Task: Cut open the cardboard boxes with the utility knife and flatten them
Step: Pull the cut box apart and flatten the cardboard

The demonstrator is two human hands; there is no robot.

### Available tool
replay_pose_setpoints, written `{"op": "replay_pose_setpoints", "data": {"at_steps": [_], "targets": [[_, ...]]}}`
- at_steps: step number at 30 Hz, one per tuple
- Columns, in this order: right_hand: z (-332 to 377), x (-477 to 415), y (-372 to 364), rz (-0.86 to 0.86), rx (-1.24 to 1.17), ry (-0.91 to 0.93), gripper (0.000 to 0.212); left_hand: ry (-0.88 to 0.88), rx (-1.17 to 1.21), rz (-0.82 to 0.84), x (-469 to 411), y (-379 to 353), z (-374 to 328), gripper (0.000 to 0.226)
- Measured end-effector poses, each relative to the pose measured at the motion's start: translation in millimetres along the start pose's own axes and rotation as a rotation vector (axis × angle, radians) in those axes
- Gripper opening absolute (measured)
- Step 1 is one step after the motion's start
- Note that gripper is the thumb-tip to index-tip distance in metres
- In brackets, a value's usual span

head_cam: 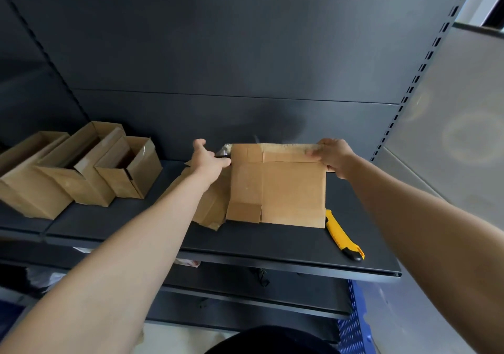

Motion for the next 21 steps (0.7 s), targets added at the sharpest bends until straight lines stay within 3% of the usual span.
{"op": "replay_pose_setpoints", "data": {"at_steps": [4, 7, 11, 14, 19, 21], "targets": [[-6, 0, 4, -0.036, -0.117, -0.064, 0.025, 0.160, -0.031, -0.020, 2, 4, 19, 0.071], [-7, -2, 2, -0.073, -0.148, -0.085, 0.026, 0.241, -0.028, 0.006, 12, -8, 26, 0.082], [-7, -6, 15, -0.185, -0.123, -0.105, 0.003, 0.316, -0.026, 0.112, 18, -26, 34, 0.085], [-10, -6, 24, -0.222, -0.146, -0.137, 0.031, 0.337, -0.027, 0.206, 23, -39, 40, 0.076], [-27, 4, 30, -0.291, -0.351, -0.241, 0.019, 0.424, 0.201, 0.328, 38, -60, 40, 0.071], [-30, 9, 14, -0.218, -0.434, -0.281, 0.009, 0.471, 0.333, 0.414, 46, -70, 37, 0.060]]}}
Point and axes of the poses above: each hand's wrist, its own x-axis away from the middle knuckle, its own y-axis out of the back of the hand, z = x × y, the point moved 10 cm from there along -x, towards the middle knuckle
